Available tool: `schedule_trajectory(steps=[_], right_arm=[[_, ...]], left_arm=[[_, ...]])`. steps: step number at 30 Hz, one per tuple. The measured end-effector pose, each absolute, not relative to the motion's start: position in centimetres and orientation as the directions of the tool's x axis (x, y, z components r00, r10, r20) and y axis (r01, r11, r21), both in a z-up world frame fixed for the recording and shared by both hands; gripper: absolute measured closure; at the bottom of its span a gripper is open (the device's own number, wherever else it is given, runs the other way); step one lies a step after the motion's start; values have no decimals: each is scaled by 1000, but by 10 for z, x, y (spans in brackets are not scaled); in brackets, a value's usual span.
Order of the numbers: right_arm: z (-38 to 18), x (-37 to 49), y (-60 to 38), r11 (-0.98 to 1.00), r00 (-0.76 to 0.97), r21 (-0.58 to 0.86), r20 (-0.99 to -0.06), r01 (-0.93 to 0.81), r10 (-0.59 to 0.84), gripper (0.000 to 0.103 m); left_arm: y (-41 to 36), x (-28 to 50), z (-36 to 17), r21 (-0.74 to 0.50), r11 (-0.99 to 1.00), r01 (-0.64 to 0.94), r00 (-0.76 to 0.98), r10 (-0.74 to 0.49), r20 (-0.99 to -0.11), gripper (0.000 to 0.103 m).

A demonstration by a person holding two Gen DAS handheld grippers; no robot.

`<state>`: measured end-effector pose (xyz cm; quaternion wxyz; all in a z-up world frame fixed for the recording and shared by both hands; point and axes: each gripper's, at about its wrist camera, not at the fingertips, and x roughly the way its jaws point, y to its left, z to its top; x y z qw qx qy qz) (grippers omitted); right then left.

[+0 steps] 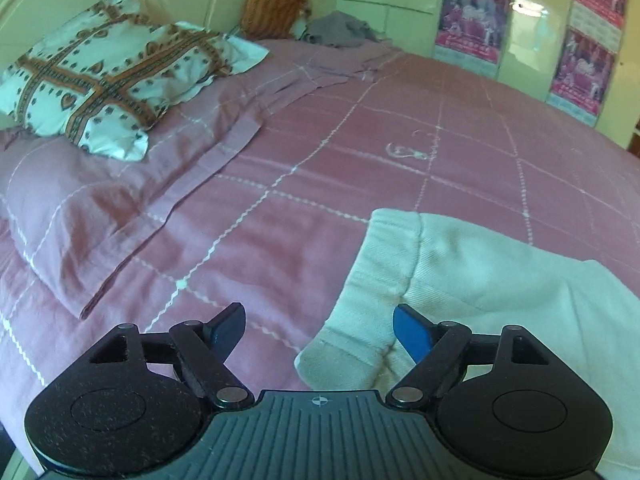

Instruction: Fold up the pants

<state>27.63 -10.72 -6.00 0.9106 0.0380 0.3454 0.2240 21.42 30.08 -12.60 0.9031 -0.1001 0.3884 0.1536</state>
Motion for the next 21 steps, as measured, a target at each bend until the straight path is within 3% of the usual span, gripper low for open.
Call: schedule_trajectory(steps=[5,6,8,12,14,16,17,18,21], right_arm=[[-87,323,-72,866,579,196,-673,-459,459,57],[-92,329,-70,863,565,198,-685,-464,461,57],[-100,334,-68,852,536,205,-700,-481,471,60],[-110,337,-64,826,479,214,-727,-522,491,72],[-110,335,-56,804,455,208,-733,-558,505,99],[-98,327,-49,802,497,163,-709,-574,500,100],[-93,325,-47,814,532,146,-690,-562,491,100],[-93,326,-46,829,556,137,-682,-542,476,100],[-119,338,-45,870,534,133,-742,-475,405,99]], left_arm=[[306,195,-148,-206,849,-487,657,201,-727,24],[306,193,-153,-213,846,-489,659,199,-725,29],[306,194,-159,-259,841,-475,676,160,-719,67],[299,197,-155,-217,862,-458,686,188,-703,80],[305,194,-149,-244,853,-462,700,182,-690,89],[309,187,-138,-243,855,-458,724,200,-660,91],[310,186,-136,-207,864,-459,718,223,-659,102],[312,189,-141,-119,856,-504,665,296,-685,103],[337,183,-170,-132,837,-531,589,253,-767,103]])
